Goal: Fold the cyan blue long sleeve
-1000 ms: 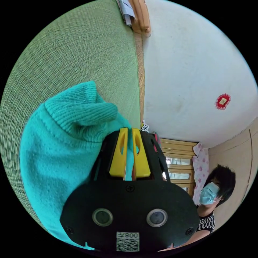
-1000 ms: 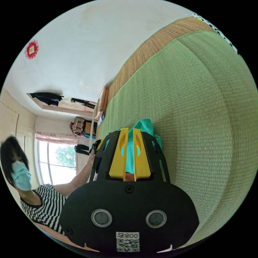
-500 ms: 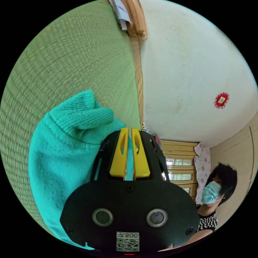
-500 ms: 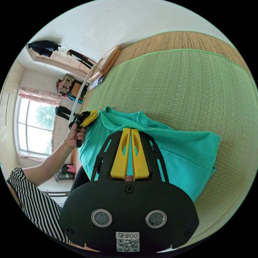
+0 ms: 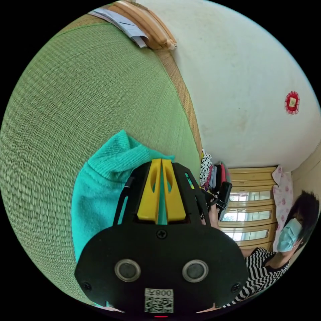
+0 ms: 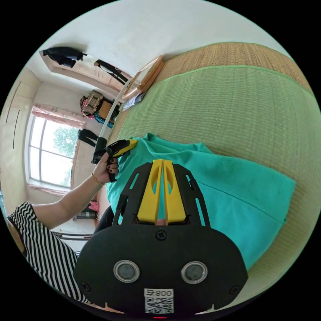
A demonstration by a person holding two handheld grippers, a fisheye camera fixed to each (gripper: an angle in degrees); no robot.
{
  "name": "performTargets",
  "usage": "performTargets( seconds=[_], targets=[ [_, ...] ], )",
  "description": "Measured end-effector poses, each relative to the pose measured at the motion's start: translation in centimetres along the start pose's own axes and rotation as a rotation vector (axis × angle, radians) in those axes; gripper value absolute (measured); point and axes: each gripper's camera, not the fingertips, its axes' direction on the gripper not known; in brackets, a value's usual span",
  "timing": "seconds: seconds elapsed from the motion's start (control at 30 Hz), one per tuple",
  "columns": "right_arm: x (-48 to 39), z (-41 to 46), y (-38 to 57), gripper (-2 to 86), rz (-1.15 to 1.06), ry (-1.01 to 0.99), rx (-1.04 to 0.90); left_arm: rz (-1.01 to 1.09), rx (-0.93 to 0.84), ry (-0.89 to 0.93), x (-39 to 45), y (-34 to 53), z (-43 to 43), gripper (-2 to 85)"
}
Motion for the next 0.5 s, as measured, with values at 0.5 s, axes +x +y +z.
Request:
performTargets(
  seconds=[0.5],
  targets=[
    [0.2, -4.7, 3.1, 0.1, 0.053, -0.043, 0.107, -0.008, 0.066, -0.115, -0.2, 4.2, -6.2, 0.3]
  ],
)
